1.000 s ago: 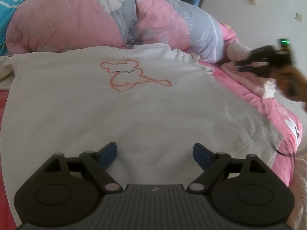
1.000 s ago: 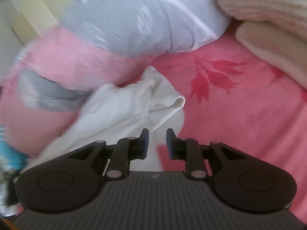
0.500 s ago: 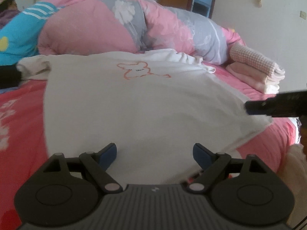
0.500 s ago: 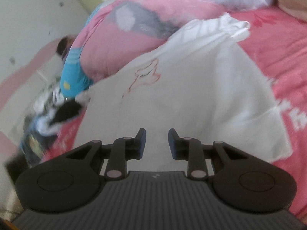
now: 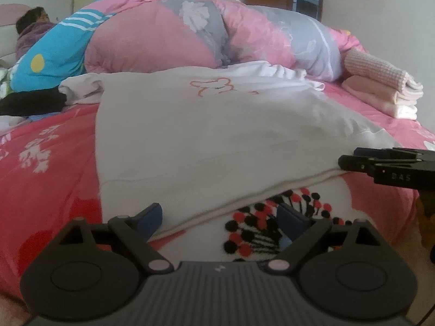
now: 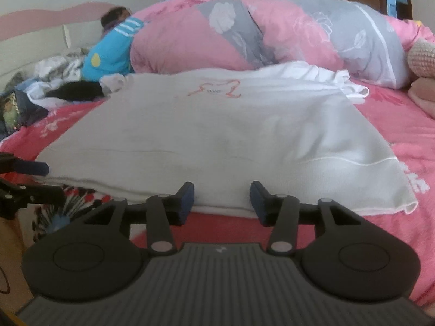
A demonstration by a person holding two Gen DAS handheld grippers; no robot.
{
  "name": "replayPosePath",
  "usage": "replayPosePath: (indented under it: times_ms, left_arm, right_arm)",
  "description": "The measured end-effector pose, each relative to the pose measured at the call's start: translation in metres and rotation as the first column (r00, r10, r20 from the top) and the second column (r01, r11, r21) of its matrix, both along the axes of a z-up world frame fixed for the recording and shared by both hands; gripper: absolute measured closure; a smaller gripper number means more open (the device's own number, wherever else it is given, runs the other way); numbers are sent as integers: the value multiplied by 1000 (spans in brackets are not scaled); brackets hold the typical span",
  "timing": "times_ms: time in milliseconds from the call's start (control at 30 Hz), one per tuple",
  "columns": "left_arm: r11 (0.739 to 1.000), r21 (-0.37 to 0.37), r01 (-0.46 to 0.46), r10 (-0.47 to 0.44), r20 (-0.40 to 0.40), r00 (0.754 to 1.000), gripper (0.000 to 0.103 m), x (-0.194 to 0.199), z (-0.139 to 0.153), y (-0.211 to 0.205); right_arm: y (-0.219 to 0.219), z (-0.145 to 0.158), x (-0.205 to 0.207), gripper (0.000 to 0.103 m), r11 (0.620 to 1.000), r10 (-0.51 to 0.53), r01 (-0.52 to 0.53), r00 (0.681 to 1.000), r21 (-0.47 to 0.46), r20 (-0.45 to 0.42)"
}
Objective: Fold clothes
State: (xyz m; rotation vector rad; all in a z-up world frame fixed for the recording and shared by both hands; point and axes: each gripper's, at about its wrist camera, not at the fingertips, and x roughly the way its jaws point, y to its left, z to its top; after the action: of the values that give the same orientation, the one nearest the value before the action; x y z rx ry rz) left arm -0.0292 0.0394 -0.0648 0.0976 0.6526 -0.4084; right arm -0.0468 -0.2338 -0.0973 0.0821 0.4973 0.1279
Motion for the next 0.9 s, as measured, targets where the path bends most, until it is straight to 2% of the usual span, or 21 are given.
replayPosePath:
  times_ms: [167,333,533,700,900]
  left_arm:
    - [999,-32,-14,13,-19,1000,8,-2,3,5]
    - [999,-48,-11,9,-34,999,4,-2,8,2]
    - [994,-111,-11,4,-67,998,0,0,10,2]
    - [988,-150,-35,22,-86,996,0,4,11,7]
    - [986,-147,-74,69,-37,997,0,9,12,14]
  right_arm:
    - [1,-5,-4,41,999,34,-34,999,12,22]
    - [4,-7,-5,24,998,62,-63,998,19,32]
    - [4,-7,-7,19,997,72,-73,997,39,35]
    - [-1,-6,-8,15,993,72,-75,997,94,38]
    - [1,-2,-11,15,994,61,-65,997,87,50]
